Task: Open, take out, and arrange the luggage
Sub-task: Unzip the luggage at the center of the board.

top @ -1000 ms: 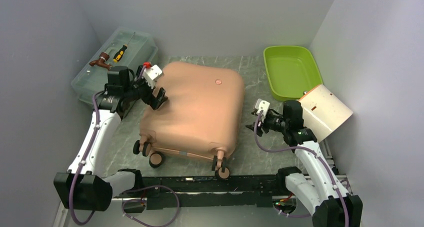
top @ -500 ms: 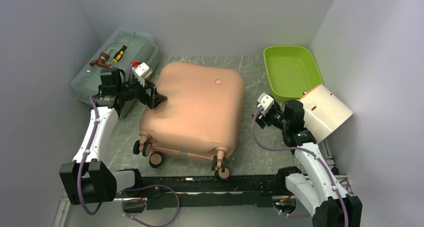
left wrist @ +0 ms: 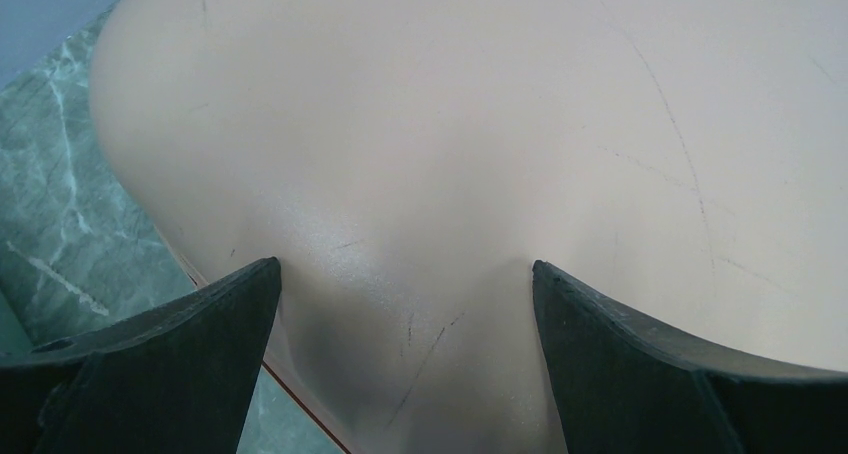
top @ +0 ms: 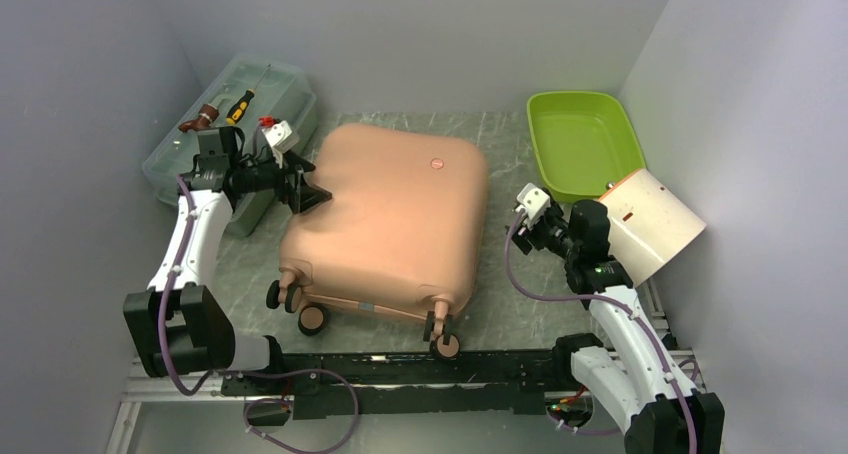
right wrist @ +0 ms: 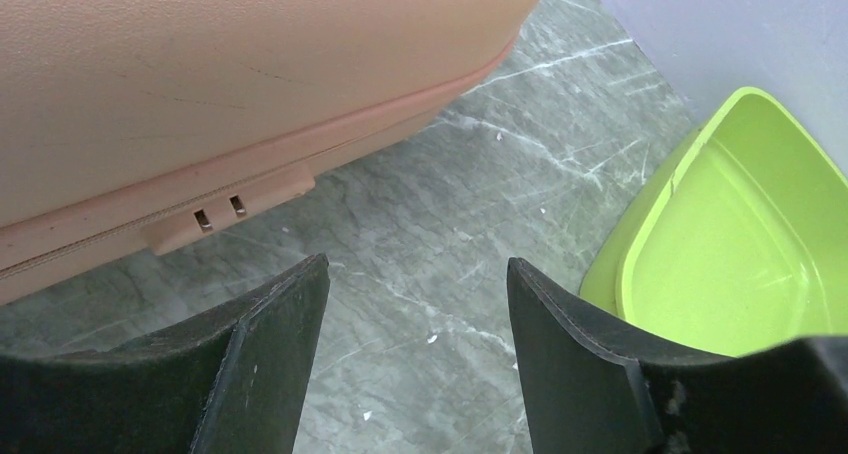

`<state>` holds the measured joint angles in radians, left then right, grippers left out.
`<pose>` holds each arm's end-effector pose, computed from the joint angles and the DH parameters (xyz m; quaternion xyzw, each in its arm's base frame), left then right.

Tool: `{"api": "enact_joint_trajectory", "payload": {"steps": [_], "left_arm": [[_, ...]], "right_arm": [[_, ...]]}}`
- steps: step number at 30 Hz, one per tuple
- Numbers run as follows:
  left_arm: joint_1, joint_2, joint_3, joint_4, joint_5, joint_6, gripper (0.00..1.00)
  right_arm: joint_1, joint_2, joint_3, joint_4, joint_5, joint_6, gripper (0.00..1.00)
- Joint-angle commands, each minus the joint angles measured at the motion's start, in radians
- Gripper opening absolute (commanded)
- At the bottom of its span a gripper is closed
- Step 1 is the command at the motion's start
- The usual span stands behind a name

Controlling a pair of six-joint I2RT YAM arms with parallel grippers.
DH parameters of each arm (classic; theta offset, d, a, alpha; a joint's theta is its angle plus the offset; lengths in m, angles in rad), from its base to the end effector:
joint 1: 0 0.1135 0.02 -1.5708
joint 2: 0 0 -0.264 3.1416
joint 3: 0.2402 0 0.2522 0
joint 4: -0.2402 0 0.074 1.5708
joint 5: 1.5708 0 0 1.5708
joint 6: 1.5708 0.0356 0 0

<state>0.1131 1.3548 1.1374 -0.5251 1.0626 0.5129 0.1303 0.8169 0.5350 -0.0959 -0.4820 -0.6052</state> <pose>0.2845 0.0010 0.3154 0.3566 0.7331 -0.3345 0.4729 0.1856 0.0410 0.2565 -0.4139 0.7015 0.0636 0.5767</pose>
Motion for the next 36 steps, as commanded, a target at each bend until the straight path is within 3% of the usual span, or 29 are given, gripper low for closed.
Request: {"api": "enact_joint_trajectory", "payload": {"steps": [1, 4, 8, 14, 25, 28, 32, 36], "left_arm": [[-0.034, 0.105, -0.031, -0.442, 0.097, 0.142, 0.99], [-0.035, 0.091, 0.001, -0.466, 0.121, 0.147, 0.99], [-0.035, 0.018, -0.049, -0.345, 0.075, 0.059, 0.99], [-0.033, -0.037, -0.114, -0.224, -0.004, -0.016, 1.00], [-0.038, -0.091, 0.006, -0.140, -0.161, -0.061, 0.99], [-0.061, -0.072, 0.103, -0.151, -0.200, -0.058, 1.00], [-0.171, -0.042, 0.193, -0.157, -0.285, -0.060, 0.99], [-0.315, -0.027, 0.225, -0.113, -0.392, -0.078, 0.99]], "right_arm": [[-0.003, 0.004, -0.002, 0.024, -0.057, 0.003, 0.68], [-0.002, 0.017, 0.008, -0.061, -0.198, -0.063, 0.68], [-0.003, 0.045, 0.035, -0.271, -0.453, -0.236, 0.67], [-0.002, 0.091, 0.046, -0.469, -0.615, -0.447, 0.66], [0.000, 0.185, 0.014, -0.453, -0.806, -0.446, 0.66], [0.009, 0.222, 0.040, -0.564, -0.828, -0.562, 0.64], [0.021, 0.261, 0.074, -0.731, -0.849, -0.736, 0.64], [0.040, 0.278, 0.083, -0.711, -0.836, -0.702, 0.61]]}}
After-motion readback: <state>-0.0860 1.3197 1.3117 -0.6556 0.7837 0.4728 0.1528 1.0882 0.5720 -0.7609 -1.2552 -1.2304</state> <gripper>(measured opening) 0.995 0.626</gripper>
